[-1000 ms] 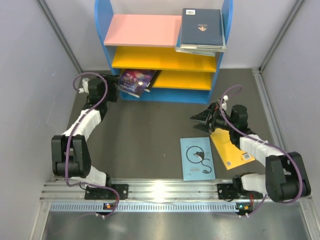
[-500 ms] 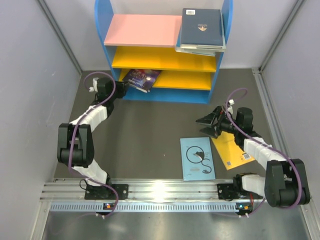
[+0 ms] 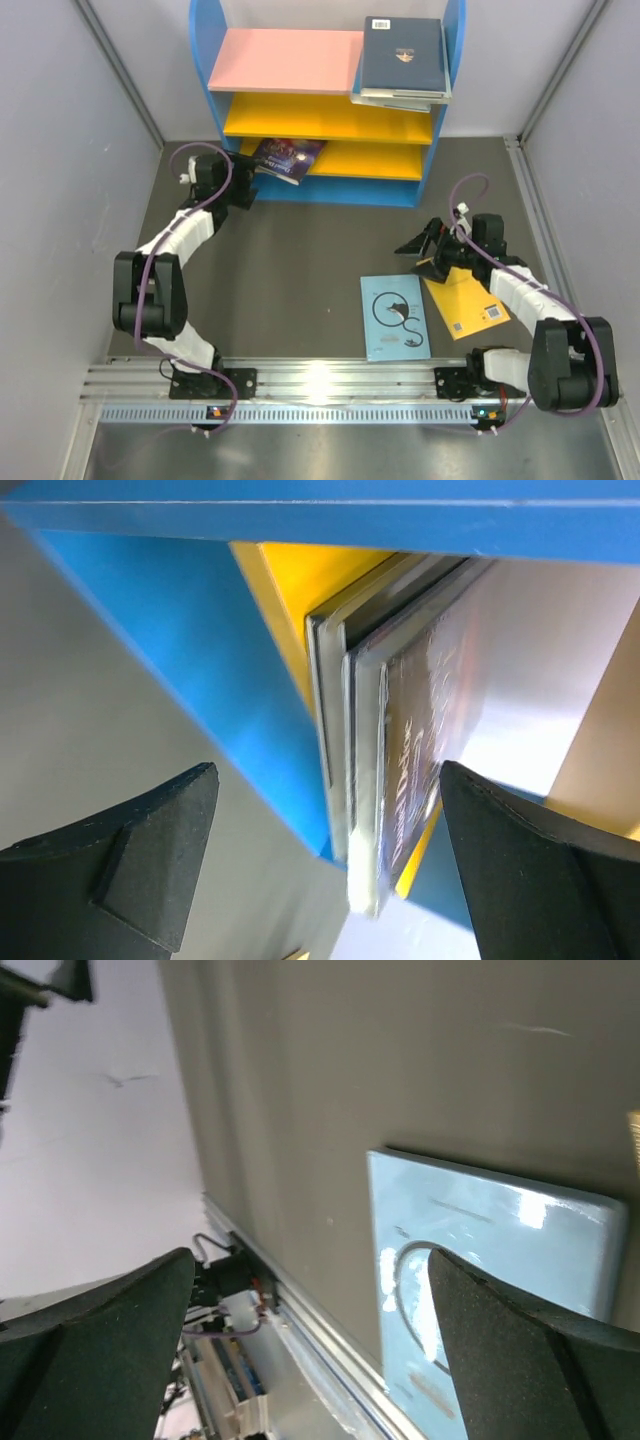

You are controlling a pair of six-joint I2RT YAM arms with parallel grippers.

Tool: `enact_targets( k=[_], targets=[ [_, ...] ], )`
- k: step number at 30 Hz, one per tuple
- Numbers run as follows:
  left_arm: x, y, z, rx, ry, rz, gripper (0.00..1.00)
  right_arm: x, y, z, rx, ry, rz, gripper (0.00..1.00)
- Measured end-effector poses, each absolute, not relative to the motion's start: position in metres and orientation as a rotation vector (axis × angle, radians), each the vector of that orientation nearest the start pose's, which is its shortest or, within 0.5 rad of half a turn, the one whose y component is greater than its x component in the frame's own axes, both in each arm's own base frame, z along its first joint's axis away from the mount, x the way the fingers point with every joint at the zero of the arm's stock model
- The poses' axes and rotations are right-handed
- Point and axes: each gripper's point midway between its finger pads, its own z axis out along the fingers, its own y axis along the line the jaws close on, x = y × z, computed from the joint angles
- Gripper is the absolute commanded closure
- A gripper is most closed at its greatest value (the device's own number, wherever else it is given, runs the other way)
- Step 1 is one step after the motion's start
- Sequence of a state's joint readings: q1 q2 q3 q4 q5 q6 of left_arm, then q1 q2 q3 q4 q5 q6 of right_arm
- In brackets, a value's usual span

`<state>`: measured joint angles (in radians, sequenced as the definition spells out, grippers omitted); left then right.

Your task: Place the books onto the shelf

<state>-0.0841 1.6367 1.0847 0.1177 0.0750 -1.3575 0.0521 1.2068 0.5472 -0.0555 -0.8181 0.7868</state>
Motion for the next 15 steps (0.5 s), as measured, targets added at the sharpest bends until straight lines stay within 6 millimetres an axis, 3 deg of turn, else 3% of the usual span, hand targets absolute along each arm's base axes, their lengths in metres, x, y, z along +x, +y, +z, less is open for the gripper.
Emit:
enact_targets(
  k=[5,8,10,12,15],
  targets=[
    [0.465,-0.091,0.201,-1.14,1.847,-0.916,0.07,0.25,0.139,0.105,0.461,2.455,1.1,0.0],
    [0.443,-0.103,0.21,-0.998,1.941,-0.9,0.09,0.242,0.119,0.097,0.492,2.507,0.907,0.0],
    [0.425,-0.121,0.207,-0.89,2.019,-0.891,0.09,0.232,0.107,0.091,0.511,2.537,0.805,0.0],
    [0.397,-0.154,0.192,-0.752,2.121,-0.905,0.09,0.223,0.1,0.085,0.532,2.569,0.736,0.0],
    [0.336,-0.213,0.143,-0.534,2.348,-0.96,0.1,0.208,0.097,0.07,0.538,2.641,0.657,0.0]
  ],
)
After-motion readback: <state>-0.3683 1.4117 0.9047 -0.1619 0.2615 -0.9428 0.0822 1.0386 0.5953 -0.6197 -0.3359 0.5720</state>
